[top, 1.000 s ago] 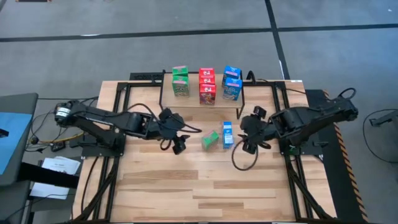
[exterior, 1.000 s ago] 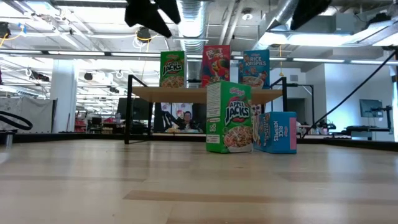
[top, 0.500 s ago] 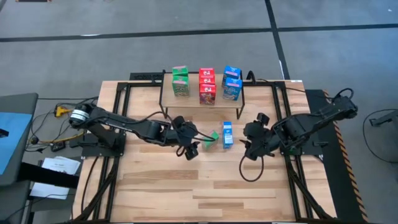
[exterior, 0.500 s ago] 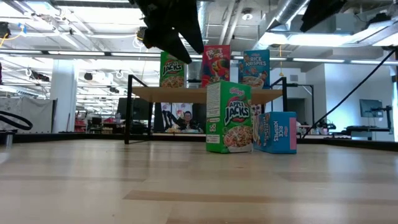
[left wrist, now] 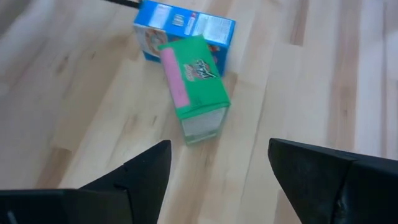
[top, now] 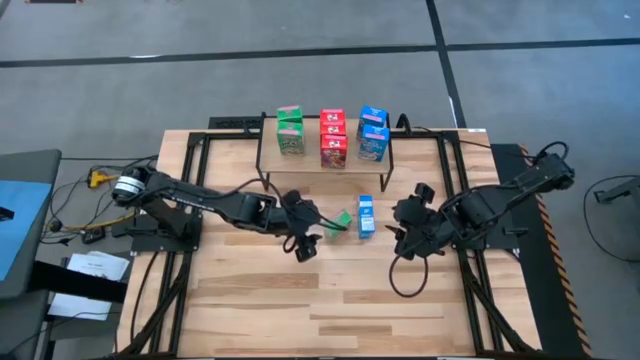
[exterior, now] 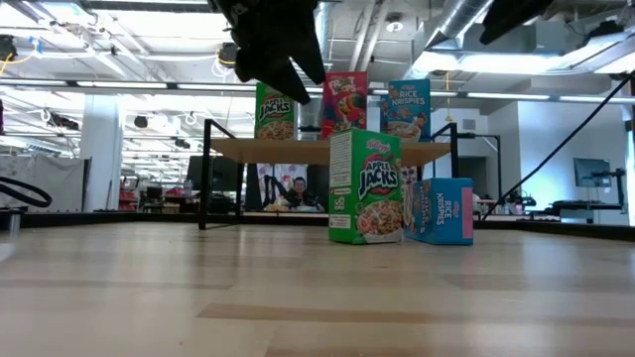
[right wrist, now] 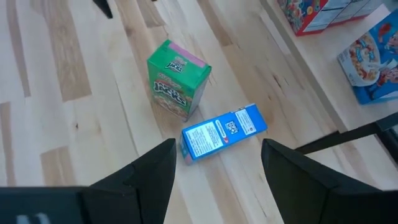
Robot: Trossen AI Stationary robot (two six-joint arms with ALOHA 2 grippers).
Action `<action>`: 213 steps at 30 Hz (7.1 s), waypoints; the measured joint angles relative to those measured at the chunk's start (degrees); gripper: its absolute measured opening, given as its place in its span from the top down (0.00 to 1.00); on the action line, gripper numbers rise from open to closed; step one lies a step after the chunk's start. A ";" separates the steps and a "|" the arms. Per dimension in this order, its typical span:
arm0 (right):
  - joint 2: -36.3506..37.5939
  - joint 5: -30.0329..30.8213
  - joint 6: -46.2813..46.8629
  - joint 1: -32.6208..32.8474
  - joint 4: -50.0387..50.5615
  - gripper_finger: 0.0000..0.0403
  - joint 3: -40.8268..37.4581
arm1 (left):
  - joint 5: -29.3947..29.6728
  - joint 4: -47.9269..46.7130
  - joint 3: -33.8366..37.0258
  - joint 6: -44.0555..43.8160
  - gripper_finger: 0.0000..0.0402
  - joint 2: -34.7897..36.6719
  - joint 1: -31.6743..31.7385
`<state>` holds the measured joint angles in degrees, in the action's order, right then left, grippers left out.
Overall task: Stack cereal on shelf
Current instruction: Put the green cereal box on the shelf aligned with the other green cereal boxes
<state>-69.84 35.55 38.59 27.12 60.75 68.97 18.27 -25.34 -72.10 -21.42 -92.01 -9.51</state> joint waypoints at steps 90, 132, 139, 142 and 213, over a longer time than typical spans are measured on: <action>-0.02 0.41 -0.05 1.00 -2.67 0.35 0.00 | 3.34 14.98 -0.13 -8.18 0.30 -14.10 2.07; 0.00 0.44 -0.06 1.00 -2.75 0.35 0.02 | -5.98 -2.88 -0.15 5.46 0.54 2.82 2.51; -0.92 0.44 -0.15 1.00 -2.56 0.35 0.02 | -1.55 -9.60 -0.16 16.13 0.54 16.45 4.04; -2.18 0.60 -0.18 0.78 -3.26 0.35 0.17 | -1.25 -9.80 -0.15 20.27 0.54 21.84 6.17; 1.14 0.26 -25.50 -10.94 -6.35 0.35 17.27 | -30.97 -11.48 -0.17 49.51 0.54 16.86 41.76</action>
<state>-68.71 35.81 13.09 16.19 54.40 86.24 -12.70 -36.81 -72.27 28.09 -75.15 32.25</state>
